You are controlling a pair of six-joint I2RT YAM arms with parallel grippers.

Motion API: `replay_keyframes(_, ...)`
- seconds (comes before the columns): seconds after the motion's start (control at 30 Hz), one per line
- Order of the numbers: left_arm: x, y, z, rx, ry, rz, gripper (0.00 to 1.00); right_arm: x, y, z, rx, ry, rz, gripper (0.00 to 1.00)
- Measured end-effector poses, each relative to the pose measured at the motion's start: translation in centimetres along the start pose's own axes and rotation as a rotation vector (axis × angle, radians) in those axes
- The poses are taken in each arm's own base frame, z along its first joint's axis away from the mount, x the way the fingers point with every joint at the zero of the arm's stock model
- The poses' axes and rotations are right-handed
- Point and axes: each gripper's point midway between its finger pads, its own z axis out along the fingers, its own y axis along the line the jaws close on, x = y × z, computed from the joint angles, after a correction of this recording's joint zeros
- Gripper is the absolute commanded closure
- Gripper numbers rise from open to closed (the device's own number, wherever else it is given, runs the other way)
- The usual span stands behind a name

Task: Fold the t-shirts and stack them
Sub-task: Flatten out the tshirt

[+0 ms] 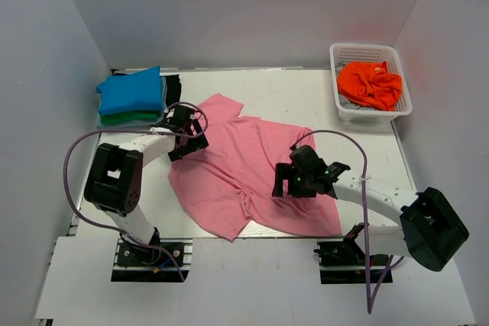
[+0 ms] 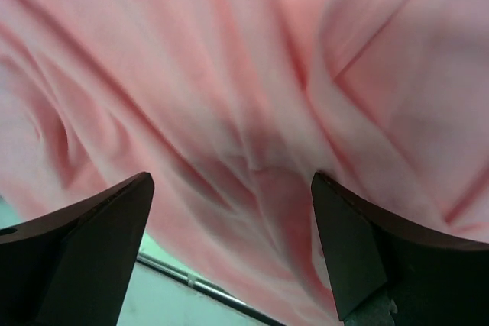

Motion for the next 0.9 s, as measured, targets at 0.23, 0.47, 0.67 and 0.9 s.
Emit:
replay_keyframes(0.23,-3.5,-2.7,-7.2,0.201,-0.147,0.088,0.0,-9.9,0.3,-3.8,0.204,-0.277,-0.005,0.1)
replay_keyframes(0.47,-5.9,-6.3,-7.1,0.311,-0.176,0.146,0.0,-15.7,-3.4,-4.5,0.434,-0.388,0.026,0.1)
replay_keyframes(0.67,-2.7,-6.2,0.4,0.234,-0.001,0.197,0.0,-16.4,-8.6,-0.9,0.586,-0.272,0.034,0.1)
replay_keyframes(0.9,-3.3,-7.0,2.9,0.221,0.005,0.21,0.0,-15.6,-12.8,1.7,0.616,-0.138,0.08,0.1)
